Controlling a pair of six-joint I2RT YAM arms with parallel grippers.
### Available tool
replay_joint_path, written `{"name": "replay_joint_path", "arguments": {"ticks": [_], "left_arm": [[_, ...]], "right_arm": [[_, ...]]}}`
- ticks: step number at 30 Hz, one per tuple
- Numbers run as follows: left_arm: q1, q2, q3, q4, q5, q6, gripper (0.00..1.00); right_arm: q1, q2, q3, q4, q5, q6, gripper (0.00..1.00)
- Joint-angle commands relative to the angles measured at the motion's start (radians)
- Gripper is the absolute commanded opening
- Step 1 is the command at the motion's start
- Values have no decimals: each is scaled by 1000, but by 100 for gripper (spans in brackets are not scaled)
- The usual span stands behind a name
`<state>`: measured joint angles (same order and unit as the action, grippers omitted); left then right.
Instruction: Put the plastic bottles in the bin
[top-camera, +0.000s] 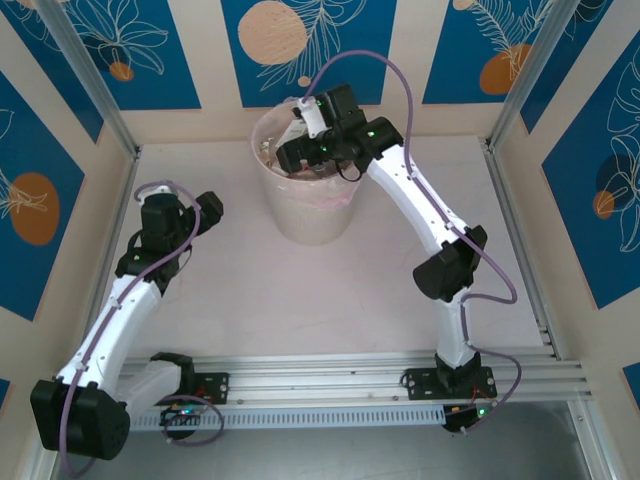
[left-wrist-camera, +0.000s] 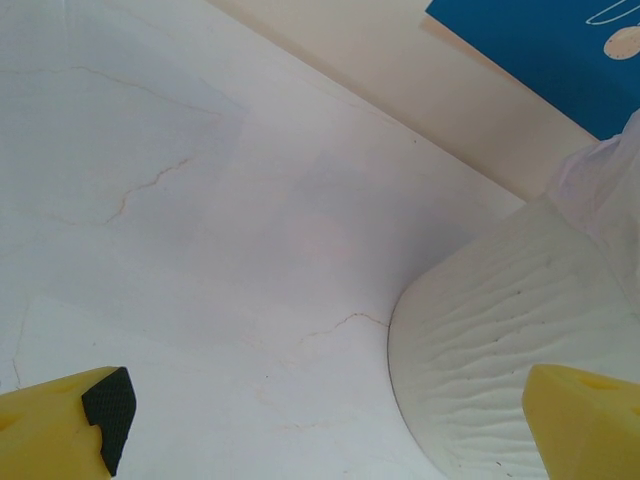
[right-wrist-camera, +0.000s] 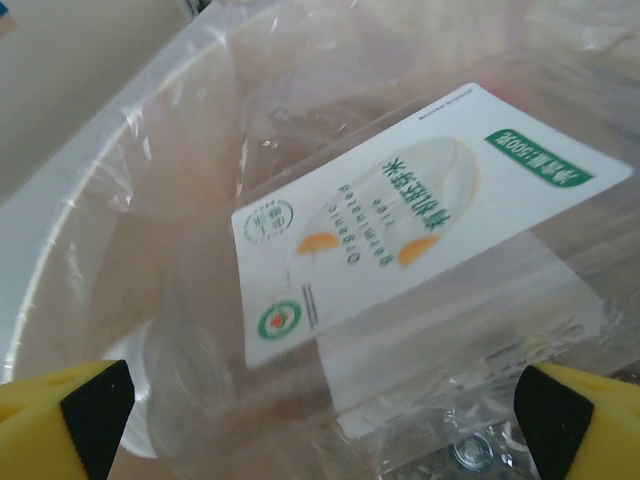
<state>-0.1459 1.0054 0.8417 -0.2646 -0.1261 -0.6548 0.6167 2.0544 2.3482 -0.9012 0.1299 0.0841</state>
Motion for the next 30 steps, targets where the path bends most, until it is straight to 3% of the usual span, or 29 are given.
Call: {"name": "replay_joint_path", "arguments": {"ticks": [1, 6, 12, 21, 26, 30], "left_arm": [[18, 6, -6, 37, 29, -13, 100], [24, 3, -3, 25, 10, 0, 100], [44, -59, -24, 17, -120, 72, 100], [93, -150, -273, 237, -431, 175, 100], [123, -131, -426, 426, -453, 237, 100], [147, -49, -499, 562, -410, 306, 100]], "right_arm": [[14, -39, 2, -8, 10, -10, 100], [12, -210, -133, 81, 9, -6, 100], [-50, -562, -552, 323, 132, 6, 99], [-421, -1058, -1303, 653, 330, 205, 99], [-599, -1222, -1625, 780, 328, 244, 100], [-679, -1244, -1826, 921, 282, 234, 100]]}}
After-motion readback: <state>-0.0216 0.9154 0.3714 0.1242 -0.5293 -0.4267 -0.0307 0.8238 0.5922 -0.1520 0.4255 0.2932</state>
